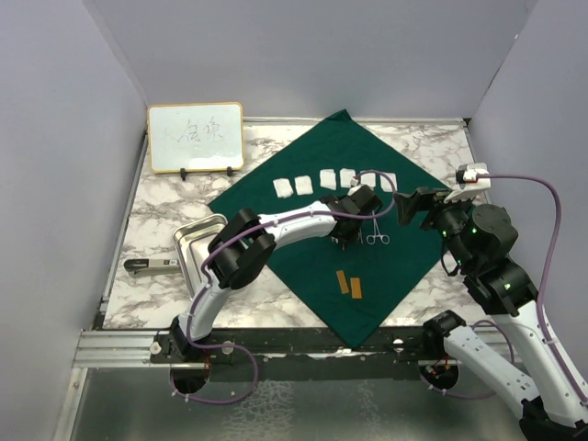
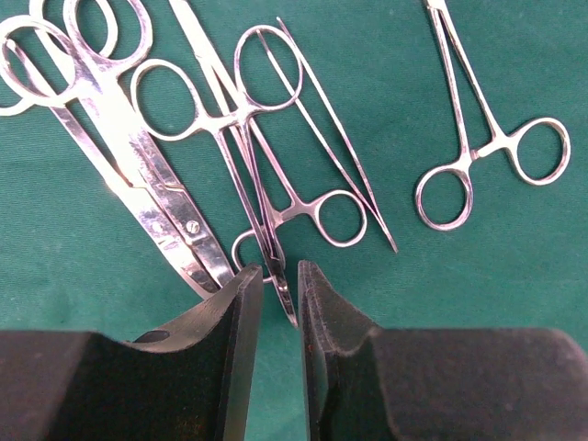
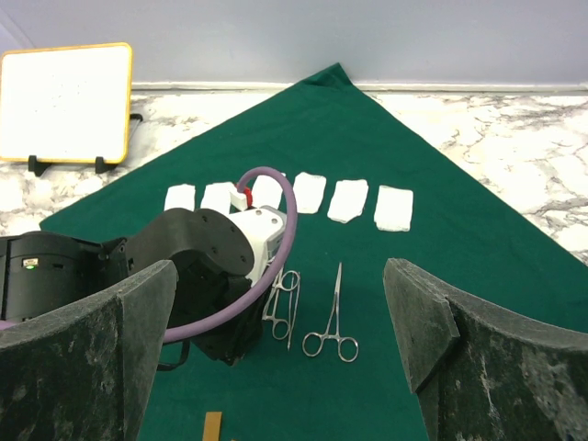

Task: Prepare the surgical pack
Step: Pick up the medical item from the surgical kit.

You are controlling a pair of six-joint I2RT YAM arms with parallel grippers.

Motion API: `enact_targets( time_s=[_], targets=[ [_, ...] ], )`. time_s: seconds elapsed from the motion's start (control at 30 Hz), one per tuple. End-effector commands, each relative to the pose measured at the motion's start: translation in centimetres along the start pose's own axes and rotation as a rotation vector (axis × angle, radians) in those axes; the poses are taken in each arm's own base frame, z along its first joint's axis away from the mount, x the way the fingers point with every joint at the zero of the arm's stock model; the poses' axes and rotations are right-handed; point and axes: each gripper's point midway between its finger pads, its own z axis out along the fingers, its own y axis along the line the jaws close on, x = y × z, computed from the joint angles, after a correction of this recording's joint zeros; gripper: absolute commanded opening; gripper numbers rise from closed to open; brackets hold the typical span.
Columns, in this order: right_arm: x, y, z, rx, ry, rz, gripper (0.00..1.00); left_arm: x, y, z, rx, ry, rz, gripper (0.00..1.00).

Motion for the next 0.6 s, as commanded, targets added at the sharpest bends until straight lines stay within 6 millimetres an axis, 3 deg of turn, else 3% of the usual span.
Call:
enact_targets(
  time_s=[0.0, 0.57],
  targets=[
    [0.1, -0.3, 0.0, 0.016, -0.004, 0.001, 0.97, 0.8, -0.7, 0.9, 0.024, 0.044, 0.012, 0.25],
    [0.1, -0.3, -0.1, 0.016, -0.005, 0.002, 0.97, 2.5, 0.5, 2.2, -0.052, 0.106, -0.003, 0.23]
  ],
)
